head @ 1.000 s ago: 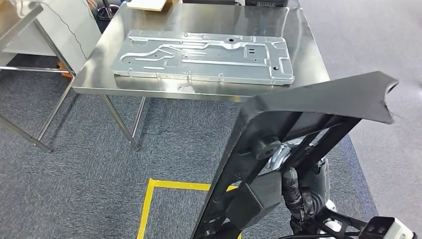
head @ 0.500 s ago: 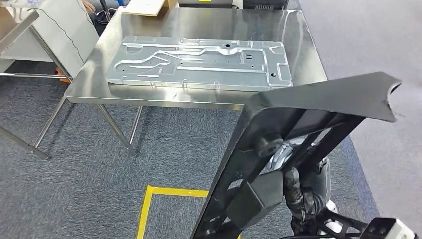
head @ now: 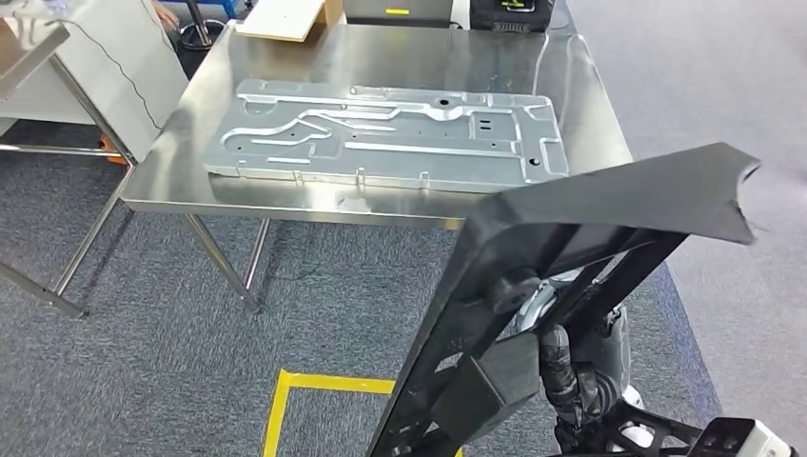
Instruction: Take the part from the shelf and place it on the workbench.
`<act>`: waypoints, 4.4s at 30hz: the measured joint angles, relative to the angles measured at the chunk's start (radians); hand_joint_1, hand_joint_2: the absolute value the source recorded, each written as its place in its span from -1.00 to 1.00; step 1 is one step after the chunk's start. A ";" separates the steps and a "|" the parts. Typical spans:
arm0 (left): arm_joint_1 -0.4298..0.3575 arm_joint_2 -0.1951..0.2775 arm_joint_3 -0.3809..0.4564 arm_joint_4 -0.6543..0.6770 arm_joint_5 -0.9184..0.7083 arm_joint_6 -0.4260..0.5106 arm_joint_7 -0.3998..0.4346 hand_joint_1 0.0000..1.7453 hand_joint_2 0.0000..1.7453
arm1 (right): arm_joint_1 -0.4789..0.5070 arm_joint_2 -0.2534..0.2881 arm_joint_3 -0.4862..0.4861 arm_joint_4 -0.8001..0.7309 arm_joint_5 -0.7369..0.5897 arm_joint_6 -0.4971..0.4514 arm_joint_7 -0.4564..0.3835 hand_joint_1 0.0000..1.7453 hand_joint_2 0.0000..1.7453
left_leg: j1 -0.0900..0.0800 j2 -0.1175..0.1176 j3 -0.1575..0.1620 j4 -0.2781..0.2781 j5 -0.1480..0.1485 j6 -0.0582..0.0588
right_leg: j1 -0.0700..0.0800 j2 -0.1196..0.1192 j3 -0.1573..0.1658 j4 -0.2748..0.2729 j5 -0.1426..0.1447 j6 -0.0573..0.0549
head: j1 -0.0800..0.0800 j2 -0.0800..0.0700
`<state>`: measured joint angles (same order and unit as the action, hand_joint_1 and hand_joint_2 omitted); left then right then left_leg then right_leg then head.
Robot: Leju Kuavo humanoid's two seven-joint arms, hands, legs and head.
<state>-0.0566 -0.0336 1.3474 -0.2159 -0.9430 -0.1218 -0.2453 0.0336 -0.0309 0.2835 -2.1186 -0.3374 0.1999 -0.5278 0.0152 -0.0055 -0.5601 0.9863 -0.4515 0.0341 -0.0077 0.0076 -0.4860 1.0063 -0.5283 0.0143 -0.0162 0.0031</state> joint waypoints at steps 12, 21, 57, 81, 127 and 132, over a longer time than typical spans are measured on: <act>-0.004 -0.012 0.001 0.004 -0.003 -0.002 -0.001 -1.00 1.00 | -0.005 0.000 0.000 0.003 0.002 -0.006 0.002 1.00 1.00 | -0.003 -0.007 0.115 -0.026 -0.074 -0.006 | 0.033 0.000 -0.127 -0.016 0.108 -0.052 | 0.002 0.000; -0.006 -0.003 0.002 0.005 -0.008 -0.006 -0.004 -1.00 1.00 | -0.010 0.004 0.000 0.003 0.004 -0.007 0.003 1.00 1.00 | -0.001 -0.001 -0.052 0.256 -0.191 -0.047 | 0.010 0.002 -0.034 -0.050 0.073 -0.059 | 0.002 0.000; -0.024 0.030 -0.023 0.006 -0.089 -0.043 -0.019 -1.00 1.00 | -0.598 -0.228 -0.192 0.323 0.701 -0.301 0.217 1.00 1.00 | -0.016 0.002 -0.027 0.022 0.008 -0.022 | 0.020 0.010 -0.078 -0.007 0.075 -0.050 | 0.004 0.000; -0.054 0.037 -0.089 0.007 -0.146 -0.132 -0.096 -1.00 1.00 | -1.189 0.006 0.540 1.429 1.411 -0.202 0.410 1.00 1.00 | 0.012 0.000 -0.132 0.268 -0.123 -0.063 | -0.002 0.002 -0.124 -0.006 0.107 -0.047 | 0.004 0.000; -0.067 0.023 -0.155 0.008 -0.159 -0.120 -0.148 -1.00 -1.00 | -0.919 0.094 -0.031 0.970 0.151 -0.116 0.166 -1.00 -1.00 | 0.006 -0.004 -0.046 0.007 0.038 -0.008 | -0.003 -0.003 -0.210 0.258 -0.065 0.004 | 0.005 0.000; -0.062 0.023 -0.155 0.008 -0.153 -0.121 -0.156 -1.00 -1.00 | -0.873 0.073 -0.073 0.868 0.131 -0.112 0.170 -1.00 -1.00 | 0.004 -0.006 -0.045 0.008 0.037 -0.006 | -0.003 -0.003 -0.243 0.311 -0.064 0.003 | 0.005 0.000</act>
<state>-0.1184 -0.0103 1.1925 -0.2083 -1.0958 -0.2426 -0.4008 -0.8390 0.0419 0.2104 -1.2504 -0.2068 0.0881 -0.3573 0.0187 -0.0112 -0.6049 0.9945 -0.4150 0.0283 -0.0103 0.0051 -0.7293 1.3176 -0.5920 0.0170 -0.0112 0.0031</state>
